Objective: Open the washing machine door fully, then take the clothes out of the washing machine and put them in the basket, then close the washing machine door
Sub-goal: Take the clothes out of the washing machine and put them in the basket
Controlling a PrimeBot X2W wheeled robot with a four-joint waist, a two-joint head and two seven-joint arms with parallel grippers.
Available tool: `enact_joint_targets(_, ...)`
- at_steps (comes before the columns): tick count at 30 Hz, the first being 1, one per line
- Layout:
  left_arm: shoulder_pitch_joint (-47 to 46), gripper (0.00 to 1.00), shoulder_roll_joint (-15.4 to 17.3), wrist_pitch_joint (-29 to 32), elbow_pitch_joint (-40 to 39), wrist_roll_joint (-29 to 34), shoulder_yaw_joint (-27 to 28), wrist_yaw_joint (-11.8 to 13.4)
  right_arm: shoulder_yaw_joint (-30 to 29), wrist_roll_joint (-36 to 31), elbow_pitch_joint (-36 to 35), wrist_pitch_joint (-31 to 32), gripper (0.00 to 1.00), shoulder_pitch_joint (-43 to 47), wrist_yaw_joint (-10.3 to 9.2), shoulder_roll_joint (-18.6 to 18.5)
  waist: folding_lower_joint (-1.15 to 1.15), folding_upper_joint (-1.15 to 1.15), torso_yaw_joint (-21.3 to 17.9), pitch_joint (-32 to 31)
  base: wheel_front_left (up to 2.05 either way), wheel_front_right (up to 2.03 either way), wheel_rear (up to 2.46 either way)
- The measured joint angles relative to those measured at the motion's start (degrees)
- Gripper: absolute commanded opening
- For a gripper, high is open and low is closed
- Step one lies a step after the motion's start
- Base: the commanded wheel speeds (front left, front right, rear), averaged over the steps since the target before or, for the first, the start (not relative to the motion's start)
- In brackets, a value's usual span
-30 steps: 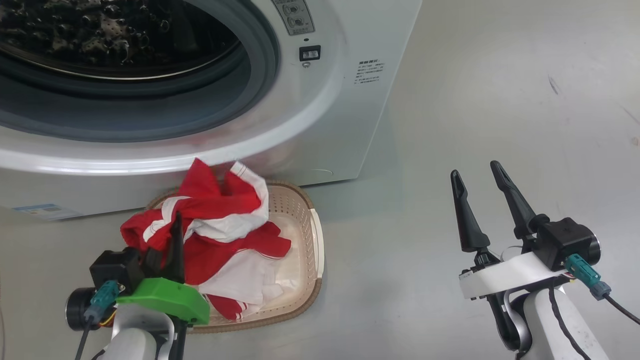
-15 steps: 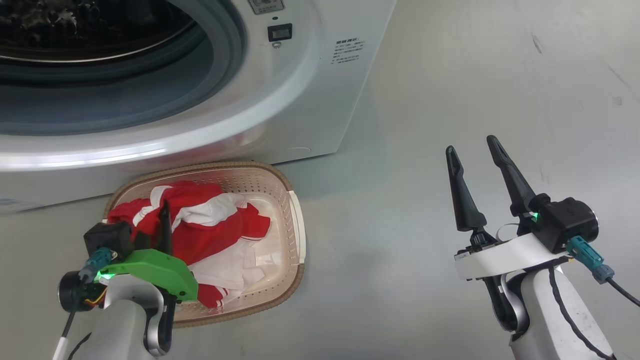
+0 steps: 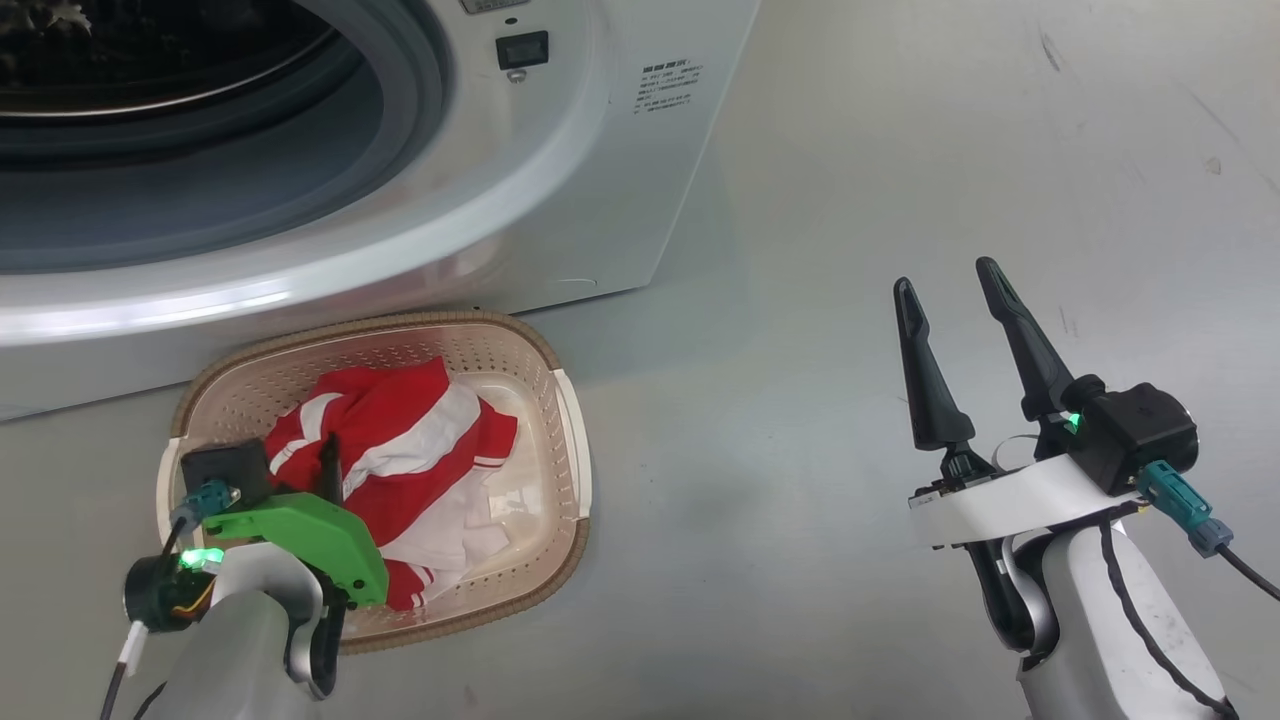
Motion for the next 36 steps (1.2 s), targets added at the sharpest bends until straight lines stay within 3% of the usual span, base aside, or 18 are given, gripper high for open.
enact_joint_targets(1, -0.5, 0.43, 0.0, 0.2, 0.8, 0.0, 0.0, -0.3, 0.0, 0.0, 0.0, 0.0, 1.0, -0.1, 0.01, 0.0, 0.0, 0.0, 0.0, 0.1, 0.0, 0.0, 0.0)
enact_joint_targets(2, -1.0, 0.43, 0.0, 0.3, 1.6, 0.0, -0.1, -0.3, 0.0, 0.0, 0.1, 0.0, 1.0, -0.2, 0.01, 0.0, 0.0, 0.0, -0.1, 0.1, 0.0, 0.0, 0.0)
enact_joint_targets(3, -1.4, 0.76, -0.1, 0.3, 2.3, 0.0, -0.2, -0.5, 0.0, 0.0, 0.1, 0.0, 1.0, -0.3, 0.01, 0.0, 0.0, 0.0, -0.1, 0.1, 0.0, 0.0, 0.0)
enact_joint_targets(4, -1.9, 1.0, -0.1, 0.3, 3.0, 0.0, -0.2, -0.7, 0.1, 0.1, 0.2, 0.0, 1.0, -0.4, 0.01, 0.0, 0.0, 0.0, -0.2, 0.1, 0.0, 0.0, 0.0)
enact_joint_targets(22, -4.4, 1.0, 1.4, -1.9, 12.0, 0.6, -0.6, -1.8, 0.5, 1.1, 1.0, 0.0, 1.0, -0.7, -0.45, 0.0, 0.0, 0.0, 0.1, -2.0, 0.0, 0.0, 0.0)
enact_joint_targets(36, -6.2, 1.0, 1.6, -6.2, 12.0, 0.6, 0.0, -2.3, 0.5, 2.2, 1.0, 0.0, 1.0, -0.7, -1.02, 0.1, 0.0, 0.0, 0.6, -2.9, 0.0, 0.0, 0.0)
